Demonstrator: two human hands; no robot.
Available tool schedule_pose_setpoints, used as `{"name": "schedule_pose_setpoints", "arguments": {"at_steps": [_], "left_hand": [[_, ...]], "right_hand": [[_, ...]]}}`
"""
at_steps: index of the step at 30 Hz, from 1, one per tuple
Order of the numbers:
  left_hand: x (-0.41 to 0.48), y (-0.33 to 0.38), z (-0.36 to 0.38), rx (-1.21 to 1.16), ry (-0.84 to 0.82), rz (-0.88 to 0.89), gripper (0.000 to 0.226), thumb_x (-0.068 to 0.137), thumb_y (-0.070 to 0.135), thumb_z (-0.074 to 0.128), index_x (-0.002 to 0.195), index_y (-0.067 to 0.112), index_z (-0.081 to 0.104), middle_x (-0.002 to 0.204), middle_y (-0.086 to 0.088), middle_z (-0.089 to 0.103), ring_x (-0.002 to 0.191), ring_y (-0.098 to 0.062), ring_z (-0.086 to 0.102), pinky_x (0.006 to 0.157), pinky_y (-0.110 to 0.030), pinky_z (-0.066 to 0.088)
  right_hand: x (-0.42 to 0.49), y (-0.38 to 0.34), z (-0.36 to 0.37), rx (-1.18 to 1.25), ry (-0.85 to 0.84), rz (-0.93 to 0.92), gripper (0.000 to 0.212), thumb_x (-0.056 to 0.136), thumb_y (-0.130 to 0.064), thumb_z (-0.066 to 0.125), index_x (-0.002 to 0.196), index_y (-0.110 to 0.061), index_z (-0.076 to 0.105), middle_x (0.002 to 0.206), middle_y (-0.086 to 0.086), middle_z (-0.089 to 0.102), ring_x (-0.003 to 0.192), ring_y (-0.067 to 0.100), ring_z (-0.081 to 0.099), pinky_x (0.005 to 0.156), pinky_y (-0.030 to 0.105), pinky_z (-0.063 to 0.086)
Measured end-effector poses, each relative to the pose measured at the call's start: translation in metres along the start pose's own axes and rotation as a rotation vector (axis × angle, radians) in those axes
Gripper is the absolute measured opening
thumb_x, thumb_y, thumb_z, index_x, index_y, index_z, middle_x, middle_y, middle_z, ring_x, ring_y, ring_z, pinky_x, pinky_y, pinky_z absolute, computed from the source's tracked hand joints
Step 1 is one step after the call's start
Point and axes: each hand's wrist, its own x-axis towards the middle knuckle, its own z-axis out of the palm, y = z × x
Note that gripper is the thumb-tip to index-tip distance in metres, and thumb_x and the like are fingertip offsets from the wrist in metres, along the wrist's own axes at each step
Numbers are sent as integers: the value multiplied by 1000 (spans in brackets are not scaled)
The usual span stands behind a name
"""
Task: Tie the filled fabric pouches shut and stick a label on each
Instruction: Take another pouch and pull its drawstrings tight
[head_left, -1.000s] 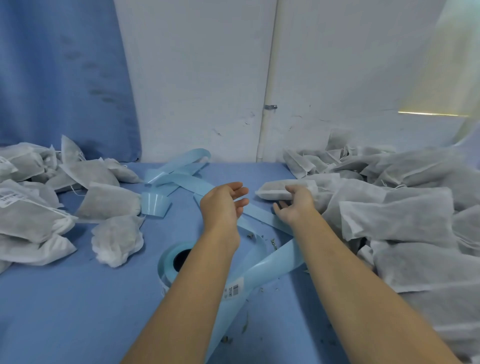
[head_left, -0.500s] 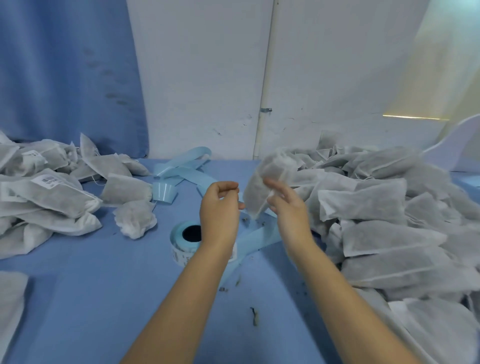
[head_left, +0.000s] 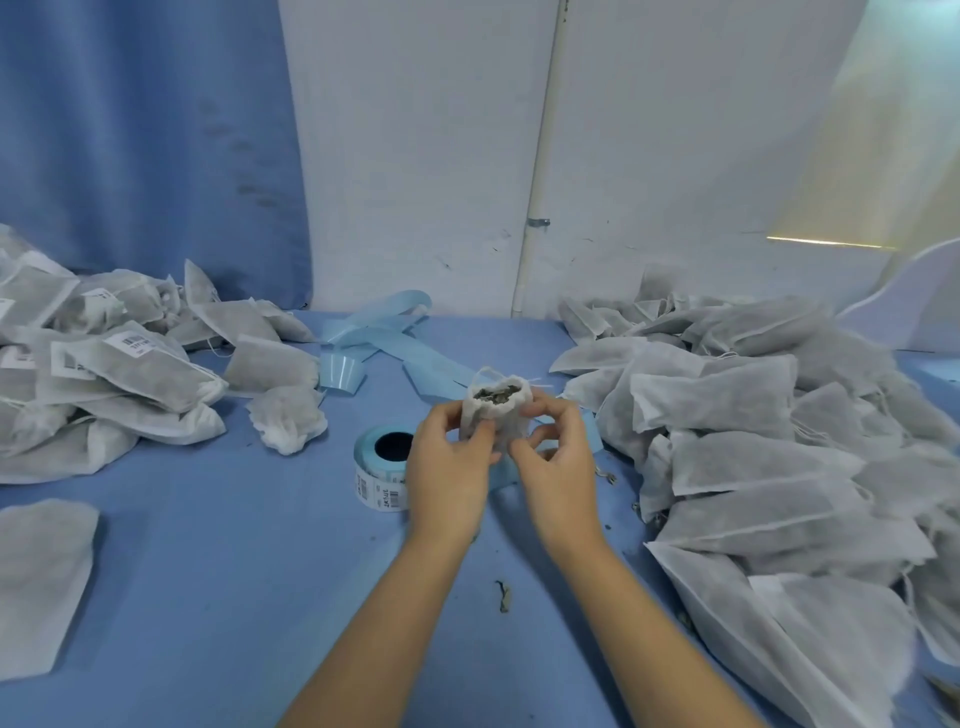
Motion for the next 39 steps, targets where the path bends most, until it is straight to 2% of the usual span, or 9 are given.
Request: {"name": "schedule_pose_setpoints", "arguments": {"at_steps": [3,6,10,14,18,22,29,33,39], "left_hand": [[-4,-3,2,41,9,19,11,89,12,62,95,21,61,89,10,69,81,-2,67,67,-11,48],[-7,1,0,6,-68,-34,18,87,6,59,93,21,66,77,14,71,71,3,66,59,-7,47],[-5,3,-2,31,-42,-91,19,91,5,53,101,15,66,97,0,71,89,-17,68,79,-33,56],[-5,4,-8,235,0,-11,15,93,19,51,93,22,66,90,8,68,80,-5,61,66,-19,42],[-4,5,-11,255,-22,24,18,91,30,52,91,21,68,95,5,67,90,-12,60,77,-26,44],[-2,8,-12,285,25,73,15,87,39,63,78,29,68,78,16,68,73,1,59,65,-12,42],[3,13,-13,-14,37,-77,10,88,17,65,80,13,71,70,7,67,62,-2,61,57,-17,45],[3,20,-15,-305,56,-185,8,90,11,63,85,6,67,67,4,68,57,-2,62,50,-13,47],[1,23,-16,-363,4,-214,9,91,9,62,88,2,67,67,-2,68,57,-5,64,51,-14,50]], "right_hand": [[0,-1,0,118,-47,31,52,83,-3,63,114,-40,42,116,-24,57,66,12,60,63,28,51],[1,1,-2,120,-99,25,68,82,6,61,121,-45,38,129,-12,52,75,14,65,80,37,57],[3,7,-2,99,-123,-3,71,80,2,68,126,-43,37,126,-9,52,85,7,66,71,23,55],[0,13,2,5,-91,-18,68,76,-18,80,125,-45,41,120,-11,55,93,4,66,83,22,54],[0,14,2,-92,-50,-75,63,78,-22,79,132,-24,47,123,-6,53,101,0,59,90,24,51],[-3,16,3,-122,-75,-129,67,75,-28,80,132,-33,46,122,-17,50,108,0,55,90,13,44],[-4,12,5,-288,20,-264,55,78,-35,76,114,-58,42,117,-25,44,96,1,58,73,18,49],[-4,7,5,-381,146,-213,47,79,-30,76,118,-38,49,118,-14,52,89,6,57,74,40,52],[-4,0,8,-668,139,-522,45,78,-38,61,122,-30,61,140,-6,45,116,17,40,94,33,23]]}}
